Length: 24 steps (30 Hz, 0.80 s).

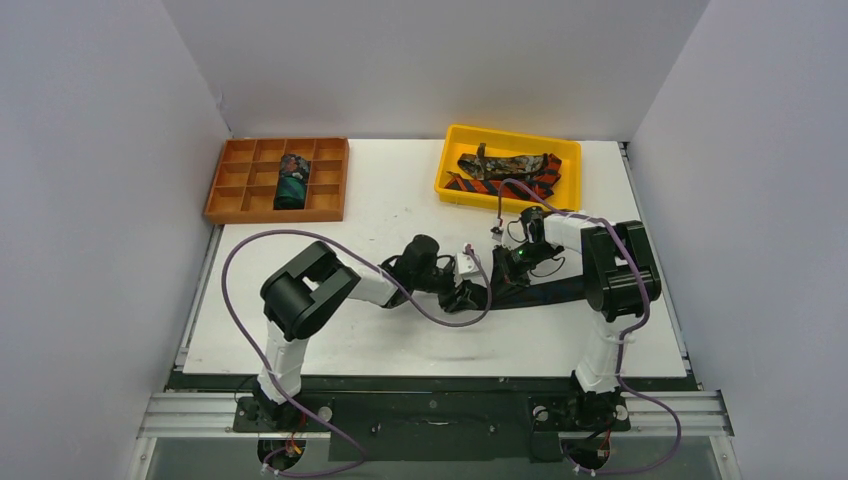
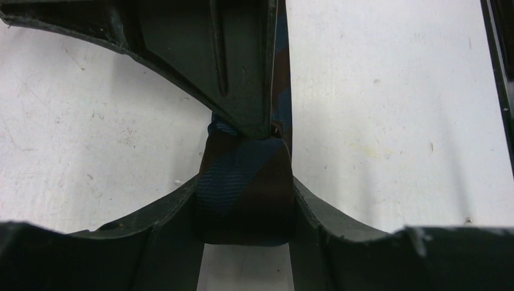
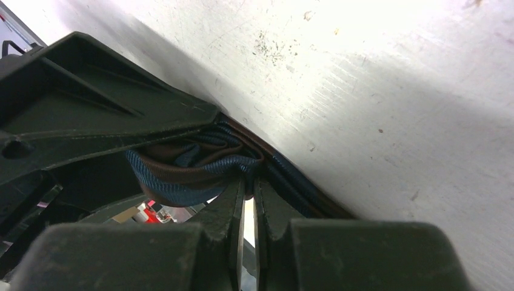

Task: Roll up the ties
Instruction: Roll the tie at the center of the board.

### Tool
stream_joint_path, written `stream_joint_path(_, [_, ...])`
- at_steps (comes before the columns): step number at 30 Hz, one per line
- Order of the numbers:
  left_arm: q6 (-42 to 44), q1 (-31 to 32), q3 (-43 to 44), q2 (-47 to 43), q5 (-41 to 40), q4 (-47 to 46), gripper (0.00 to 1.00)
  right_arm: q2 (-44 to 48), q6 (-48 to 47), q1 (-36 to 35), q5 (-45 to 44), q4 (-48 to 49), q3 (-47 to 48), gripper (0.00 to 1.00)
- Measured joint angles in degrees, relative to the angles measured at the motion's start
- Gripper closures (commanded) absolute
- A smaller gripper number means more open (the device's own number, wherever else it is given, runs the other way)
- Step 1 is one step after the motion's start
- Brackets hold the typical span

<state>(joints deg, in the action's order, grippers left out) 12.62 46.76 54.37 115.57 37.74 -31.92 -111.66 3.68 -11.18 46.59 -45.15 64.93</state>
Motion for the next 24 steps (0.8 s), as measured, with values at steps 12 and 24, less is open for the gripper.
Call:
stream_joint_path(12, [-7.0,0.0,-2.8,3.3,1.4,-13.2,0.37,-1.2,0.0,0.2,0.2,-1.5,1.3,1.00])
stream_joint_path(24, [-10.2,0.1,-4.8,7.6,1.5,-26.3,0.79,-1.5,0.1,0.2,0.6,-1.5,1.2,1.00])
